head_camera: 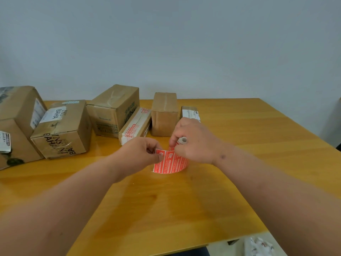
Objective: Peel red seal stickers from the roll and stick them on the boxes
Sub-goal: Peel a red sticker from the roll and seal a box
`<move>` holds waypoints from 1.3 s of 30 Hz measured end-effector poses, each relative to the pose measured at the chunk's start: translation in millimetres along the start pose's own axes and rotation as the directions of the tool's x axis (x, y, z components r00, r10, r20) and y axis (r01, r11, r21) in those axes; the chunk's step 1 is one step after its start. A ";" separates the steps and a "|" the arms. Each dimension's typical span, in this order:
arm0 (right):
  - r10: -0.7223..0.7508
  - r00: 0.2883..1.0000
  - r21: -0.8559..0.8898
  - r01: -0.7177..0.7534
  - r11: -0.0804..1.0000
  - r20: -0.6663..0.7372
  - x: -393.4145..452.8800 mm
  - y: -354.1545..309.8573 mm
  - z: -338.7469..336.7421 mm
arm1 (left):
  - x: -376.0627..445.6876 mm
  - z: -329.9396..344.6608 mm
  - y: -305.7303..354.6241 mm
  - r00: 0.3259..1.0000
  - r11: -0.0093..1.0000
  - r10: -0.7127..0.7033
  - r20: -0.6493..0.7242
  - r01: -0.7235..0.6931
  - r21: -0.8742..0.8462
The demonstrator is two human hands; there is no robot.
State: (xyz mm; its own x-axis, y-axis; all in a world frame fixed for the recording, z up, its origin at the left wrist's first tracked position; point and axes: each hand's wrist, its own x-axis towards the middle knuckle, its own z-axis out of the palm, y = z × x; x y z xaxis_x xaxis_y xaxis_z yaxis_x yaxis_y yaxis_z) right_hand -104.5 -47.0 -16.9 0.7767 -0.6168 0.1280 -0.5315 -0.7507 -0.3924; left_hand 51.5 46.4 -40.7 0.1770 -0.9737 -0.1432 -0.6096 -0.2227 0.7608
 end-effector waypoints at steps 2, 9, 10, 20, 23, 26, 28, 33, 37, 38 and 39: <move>-0.014 1.000 -0.040 0.014 0.999 0.018 -0.2 -1.4 2.3 | 0.9 -2.6 -1.8 1.000 1.000 -0.010 -0.006 0.010 -0.003; -0.052 0.999 -0.164 0.052 0.985 0.008 4.1 -10.5 7.9 | 0.3 -7.2 -1.3 1.000 1.000 -0.016 -0.020 0.016 0.012; -0.054 0.998 -0.178 0.055 0.982 0.014 4.3 -11.0 8.3 | 0.2 -7.2 -1.3 1.000 1.000 -0.009 -0.021 0.010 0.018; -0.064 0.995 -0.261 0.082 0.962 0.074 5.2 -16.4 8.4 | 1.4 -10.1 1.2 1.000 0.997 0.015 -0.005 -0.015 0.075; -0.065 0.995 -0.261 0.083 0.962 0.079 6.8 -18.3 8.8 | 0.9 -11.2 -0.5 1.000 0.998 0.010 -0.013 -0.009 0.060; -0.074 0.993 -0.275 0.097 0.957 0.093 8.3 -19.3 10.6 | 0.2 -11.4 0.6 0.999 0.992 0.025 -0.022 -0.022 0.121; -0.080 0.991 -0.276 0.106 0.955 0.103 9.0 -19.4 10.9 | 0.3 -12.3 2.6 0.999 0.988 0.037 -0.033 -0.032 0.149; -0.093 0.987 -0.274 0.126 0.953 0.131 9.8 -19.6 7.5 | -0.7 -15.6 5.5 0.999 0.989 0.038 -0.010 -0.036 0.146; -0.104 0.984 -0.283 0.141 0.949 0.141 10.4 -21.1 6.2 | 1.2 -16.2 5.5 1.000 0.991 0.026 0.006 -0.027 0.127; -0.109 0.984 -0.283 0.145 0.948 0.142 10.2 -21.4 5.8 | 1.6 -16.7 5.4 1.000 0.993 0.022 0.008 -0.023 0.118; -0.114 0.983 -0.283 0.151 0.947 0.142 10.1 -21.1 5.4 | 1.8 -17.2 5.5 1.000 0.994 0.018 0.010 -0.019 0.106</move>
State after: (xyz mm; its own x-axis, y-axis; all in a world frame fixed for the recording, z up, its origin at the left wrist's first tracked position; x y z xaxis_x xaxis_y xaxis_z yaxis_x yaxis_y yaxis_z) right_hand -83.7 -36.1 -12.3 0.8723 -0.4873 0.0412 -0.4821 -0.8710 -0.0942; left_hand 61.7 44.2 -25.9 0.1583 -0.9781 -0.1353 -0.6913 -0.2076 0.6921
